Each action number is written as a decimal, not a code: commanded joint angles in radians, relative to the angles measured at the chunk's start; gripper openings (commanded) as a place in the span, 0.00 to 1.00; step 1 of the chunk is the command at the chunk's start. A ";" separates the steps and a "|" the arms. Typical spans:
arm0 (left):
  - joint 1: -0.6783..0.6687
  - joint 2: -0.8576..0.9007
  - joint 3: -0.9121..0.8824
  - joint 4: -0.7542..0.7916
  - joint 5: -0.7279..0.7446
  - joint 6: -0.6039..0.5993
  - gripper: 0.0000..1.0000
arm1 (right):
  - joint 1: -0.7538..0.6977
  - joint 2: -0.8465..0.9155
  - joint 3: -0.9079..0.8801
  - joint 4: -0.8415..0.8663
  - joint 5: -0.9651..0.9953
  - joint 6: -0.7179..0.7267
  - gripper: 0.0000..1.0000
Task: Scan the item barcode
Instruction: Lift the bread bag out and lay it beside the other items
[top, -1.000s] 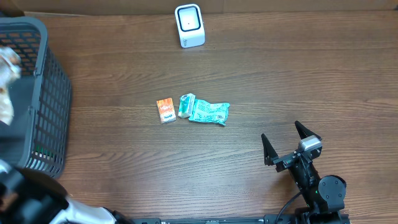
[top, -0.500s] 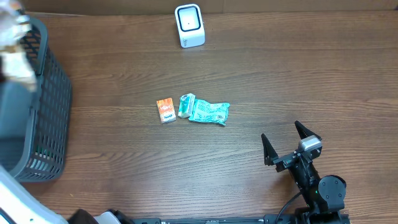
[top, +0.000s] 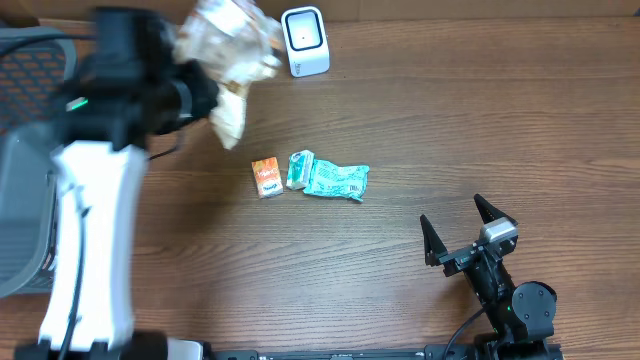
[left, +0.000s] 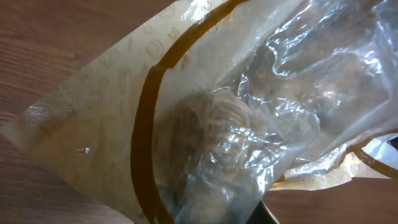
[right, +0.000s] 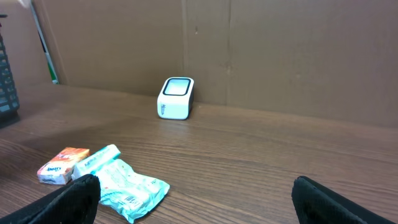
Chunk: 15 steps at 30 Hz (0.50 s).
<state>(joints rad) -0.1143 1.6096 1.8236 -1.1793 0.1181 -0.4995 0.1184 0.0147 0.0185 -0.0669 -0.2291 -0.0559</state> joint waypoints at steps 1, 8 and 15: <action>-0.072 0.111 -0.016 0.005 -0.127 -0.023 0.04 | -0.001 -0.012 -0.011 0.007 0.000 0.002 1.00; -0.137 0.346 -0.016 -0.009 -0.117 -0.118 0.04 | -0.001 -0.012 -0.011 0.007 0.000 0.002 1.00; -0.132 0.520 -0.016 -0.022 -0.069 -0.213 0.04 | -0.001 -0.012 -0.011 0.007 0.000 0.002 1.00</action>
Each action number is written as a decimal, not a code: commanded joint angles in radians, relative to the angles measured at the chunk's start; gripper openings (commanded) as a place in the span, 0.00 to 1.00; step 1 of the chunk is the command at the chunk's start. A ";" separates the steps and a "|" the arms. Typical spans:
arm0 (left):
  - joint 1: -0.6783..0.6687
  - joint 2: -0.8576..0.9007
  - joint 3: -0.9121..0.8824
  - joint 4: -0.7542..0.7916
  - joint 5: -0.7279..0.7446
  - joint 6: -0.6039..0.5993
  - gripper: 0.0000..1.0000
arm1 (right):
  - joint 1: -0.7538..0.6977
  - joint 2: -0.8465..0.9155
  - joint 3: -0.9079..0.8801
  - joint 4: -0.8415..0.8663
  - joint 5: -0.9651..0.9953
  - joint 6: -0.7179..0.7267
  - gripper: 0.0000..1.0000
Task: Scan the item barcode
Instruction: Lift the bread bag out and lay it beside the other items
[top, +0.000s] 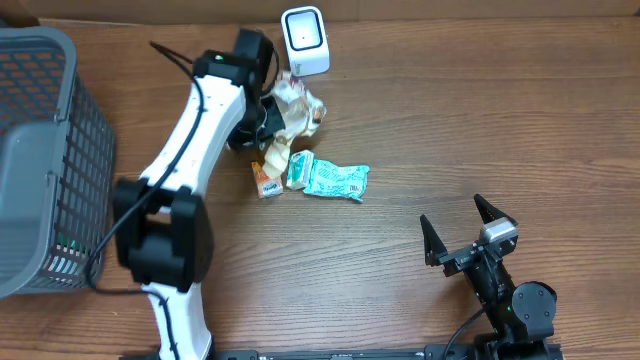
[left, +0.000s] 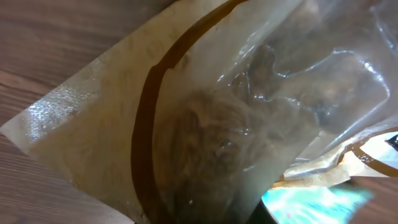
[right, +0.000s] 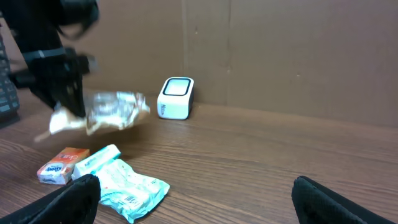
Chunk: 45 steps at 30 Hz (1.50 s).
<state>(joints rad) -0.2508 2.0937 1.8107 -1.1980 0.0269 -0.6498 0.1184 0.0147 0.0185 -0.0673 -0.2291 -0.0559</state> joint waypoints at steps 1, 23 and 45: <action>0.005 0.052 -0.003 -0.004 0.032 -0.074 0.04 | -0.001 -0.012 -0.011 0.007 0.000 0.002 1.00; 0.066 0.088 0.068 -0.052 0.212 0.354 0.83 | -0.001 -0.012 -0.011 0.007 0.000 0.002 1.00; 0.082 0.087 0.156 0.028 0.150 1.178 0.61 | -0.001 -0.012 -0.011 0.007 0.000 0.002 1.00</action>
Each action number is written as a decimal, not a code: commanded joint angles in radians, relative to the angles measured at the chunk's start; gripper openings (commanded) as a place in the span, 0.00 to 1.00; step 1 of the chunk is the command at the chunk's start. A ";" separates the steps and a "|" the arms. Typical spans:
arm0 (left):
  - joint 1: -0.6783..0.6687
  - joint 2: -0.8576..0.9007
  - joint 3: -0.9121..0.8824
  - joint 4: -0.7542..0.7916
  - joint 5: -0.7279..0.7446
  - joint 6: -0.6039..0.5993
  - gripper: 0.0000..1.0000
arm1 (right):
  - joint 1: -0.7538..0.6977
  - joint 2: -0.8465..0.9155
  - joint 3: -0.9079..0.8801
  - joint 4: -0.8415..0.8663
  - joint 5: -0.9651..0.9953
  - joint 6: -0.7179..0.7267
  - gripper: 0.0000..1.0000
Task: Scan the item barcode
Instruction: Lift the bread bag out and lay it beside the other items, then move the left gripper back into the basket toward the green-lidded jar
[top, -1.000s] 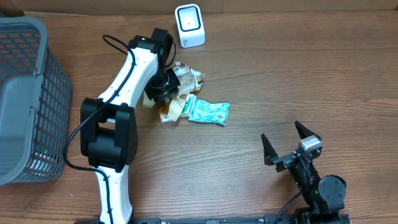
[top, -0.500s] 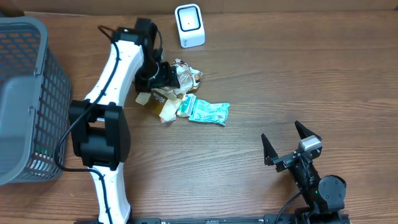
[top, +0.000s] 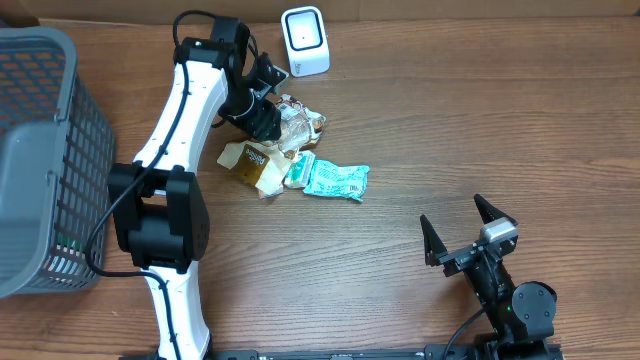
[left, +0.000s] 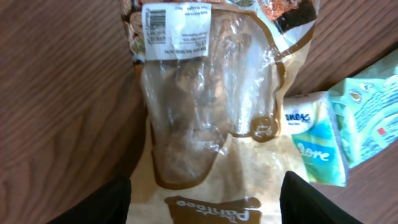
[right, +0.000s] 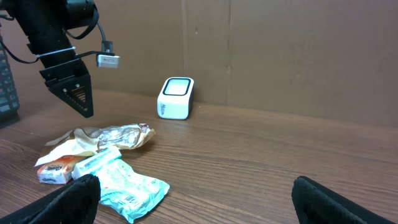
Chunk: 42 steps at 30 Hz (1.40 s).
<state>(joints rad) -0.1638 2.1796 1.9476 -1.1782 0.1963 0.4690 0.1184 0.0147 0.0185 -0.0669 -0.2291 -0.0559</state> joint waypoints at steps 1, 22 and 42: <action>-0.005 0.002 0.019 0.012 -0.020 0.059 0.61 | -0.001 -0.012 -0.011 0.007 0.000 0.002 1.00; 0.031 -0.016 0.111 0.259 0.003 -0.707 0.54 | -0.001 -0.012 -0.011 0.007 0.000 0.002 1.00; 0.422 -0.351 0.503 -0.177 -0.263 -0.774 0.60 | -0.001 -0.012 -0.011 0.007 0.000 0.002 1.00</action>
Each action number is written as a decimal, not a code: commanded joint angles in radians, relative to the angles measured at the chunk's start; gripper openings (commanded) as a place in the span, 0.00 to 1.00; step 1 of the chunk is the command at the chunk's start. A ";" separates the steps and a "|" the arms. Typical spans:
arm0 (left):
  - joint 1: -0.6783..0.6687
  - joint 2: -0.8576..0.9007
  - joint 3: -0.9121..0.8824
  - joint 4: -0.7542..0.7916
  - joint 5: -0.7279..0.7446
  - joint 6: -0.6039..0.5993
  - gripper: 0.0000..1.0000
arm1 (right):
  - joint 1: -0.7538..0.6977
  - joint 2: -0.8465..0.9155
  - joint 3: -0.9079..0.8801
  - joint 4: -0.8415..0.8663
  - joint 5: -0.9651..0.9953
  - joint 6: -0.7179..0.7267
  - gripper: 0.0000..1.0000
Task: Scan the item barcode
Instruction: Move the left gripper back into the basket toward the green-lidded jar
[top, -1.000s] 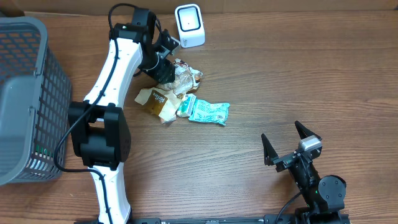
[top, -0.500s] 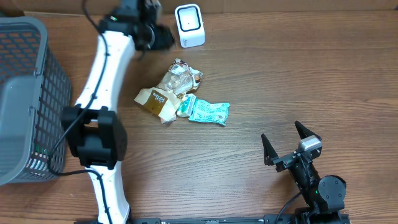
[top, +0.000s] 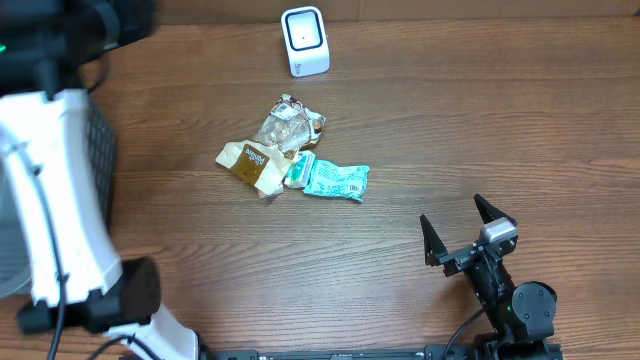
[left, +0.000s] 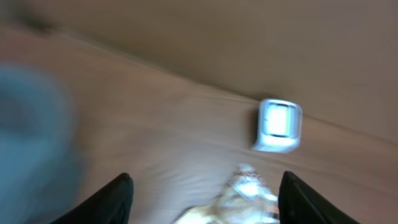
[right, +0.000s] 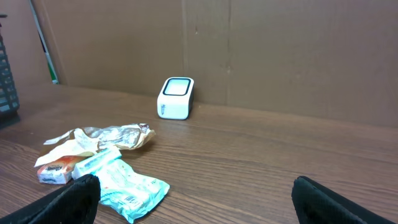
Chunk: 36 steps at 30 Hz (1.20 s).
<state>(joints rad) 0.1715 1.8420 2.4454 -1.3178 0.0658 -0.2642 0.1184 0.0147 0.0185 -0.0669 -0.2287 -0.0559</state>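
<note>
The white barcode scanner (top: 305, 40) stands at the back of the table; it also shows as scanner (right: 176, 98). A brown and clear snack bag (top: 268, 148) lies in front of it, on a small pile with a tissue pack (top: 297, 169) and a teal packet (top: 336, 180). An orange box (right: 55, 170) pokes out from under the bag. My left gripper (left: 205, 205) hangs open and empty, high at the far left, in a blurred view. The right gripper (top: 452, 212) rests open at the front right, well clear of the pile.
A grey mesh basket (top: 104, 150) stands at the left edge, mostly hidden behind my white left arm (top: 60, 200). A cardboard wall (right: 280, 56) backs the table behind the scanner.
My left gripper was open just above the snack bag. Now it is high at the far left, away from the pile. The bag lies where it was; the right arm has not moved.
First my left gripper held the snack bag high, left of the scanner. Then it held the bag low by the scanner, over the pile. Later the bag lay on the pile with the gripper open above it. Now the gripper is far off to the left.
</note>
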 joint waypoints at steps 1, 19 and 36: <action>0.134 -0.018 0.005 -0.068 -0.145 -0.060 0.61 | -0.001 -0.012 -0.011 0.007 0.000 0.002 1.00; 0.669 -0.011 -0.489 -0.119 0.024 0.153 0.48 | -0.001 -0.012 -0.011 0.007 0.000 0.002 1.00; 0.686 -0.011 -0.877 -0.084 0.218 0.425 0.84 | -0.001 -0.012 -0.011 0.007 0.000 0.002 1.00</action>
<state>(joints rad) 0.8600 1.8351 1.6051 -1.3884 0.2420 0.0994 0.1184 0.0147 0.0189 -0.0669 -0.2291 -0.0559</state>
